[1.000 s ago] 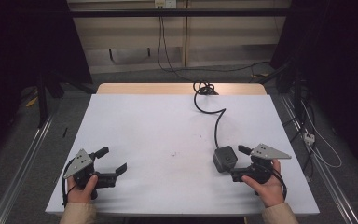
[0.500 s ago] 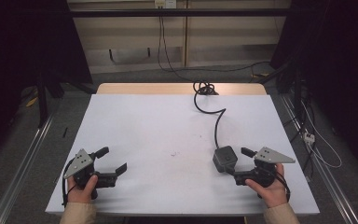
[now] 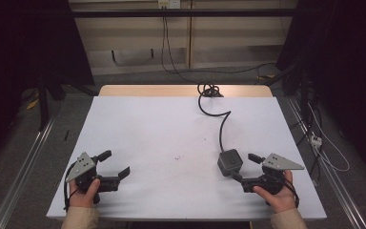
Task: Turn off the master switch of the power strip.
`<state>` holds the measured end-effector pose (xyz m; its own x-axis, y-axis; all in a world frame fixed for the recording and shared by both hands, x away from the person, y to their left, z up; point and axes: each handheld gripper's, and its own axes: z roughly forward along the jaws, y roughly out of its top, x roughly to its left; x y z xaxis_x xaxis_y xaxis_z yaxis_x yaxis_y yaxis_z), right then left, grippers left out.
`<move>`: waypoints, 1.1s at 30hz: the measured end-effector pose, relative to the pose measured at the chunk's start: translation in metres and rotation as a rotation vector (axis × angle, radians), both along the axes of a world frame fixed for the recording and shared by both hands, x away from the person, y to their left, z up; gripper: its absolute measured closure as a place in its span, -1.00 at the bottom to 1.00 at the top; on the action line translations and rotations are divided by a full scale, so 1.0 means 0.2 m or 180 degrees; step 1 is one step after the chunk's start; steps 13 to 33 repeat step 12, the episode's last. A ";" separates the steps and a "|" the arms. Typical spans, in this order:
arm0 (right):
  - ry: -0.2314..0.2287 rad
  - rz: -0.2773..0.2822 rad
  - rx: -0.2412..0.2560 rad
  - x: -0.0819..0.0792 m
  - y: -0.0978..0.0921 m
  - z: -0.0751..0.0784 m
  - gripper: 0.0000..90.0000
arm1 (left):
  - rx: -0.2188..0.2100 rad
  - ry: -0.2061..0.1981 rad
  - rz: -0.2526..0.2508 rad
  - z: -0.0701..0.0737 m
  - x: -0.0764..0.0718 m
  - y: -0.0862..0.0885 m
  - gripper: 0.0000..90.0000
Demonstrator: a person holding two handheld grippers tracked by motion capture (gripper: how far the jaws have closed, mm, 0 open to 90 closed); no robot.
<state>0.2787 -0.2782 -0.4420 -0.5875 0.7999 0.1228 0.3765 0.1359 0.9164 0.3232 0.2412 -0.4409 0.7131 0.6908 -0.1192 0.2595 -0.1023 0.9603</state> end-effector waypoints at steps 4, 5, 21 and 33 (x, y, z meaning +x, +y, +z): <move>0.0003 0.0034 -0.0067 -0.01 0.00 -0.01 -0.89 | 0.0000 0.0002 -0.0002 0.00 0.00 0.00 -0.95; 0.0003 0.0040 -0.0081 -0.01 0.00 -0.02 -0.89 | -0.0002 0.0005 -0.0003 0.00 0.00 0.00 -0.95; 0.0062 -0.0015 -0.0084 -0.01 -0.03 -0.03 -0.88 | 0.0019 0.0019 -0.0018 0.00 0.01 -0.01 -0.95; 0.0062 -0.0015 -0.0084 -0.01 -0.03 -0.03 -0.88 | 0.0019 0.0019 -0.0018 0.00 0.01 -0.01 -0.95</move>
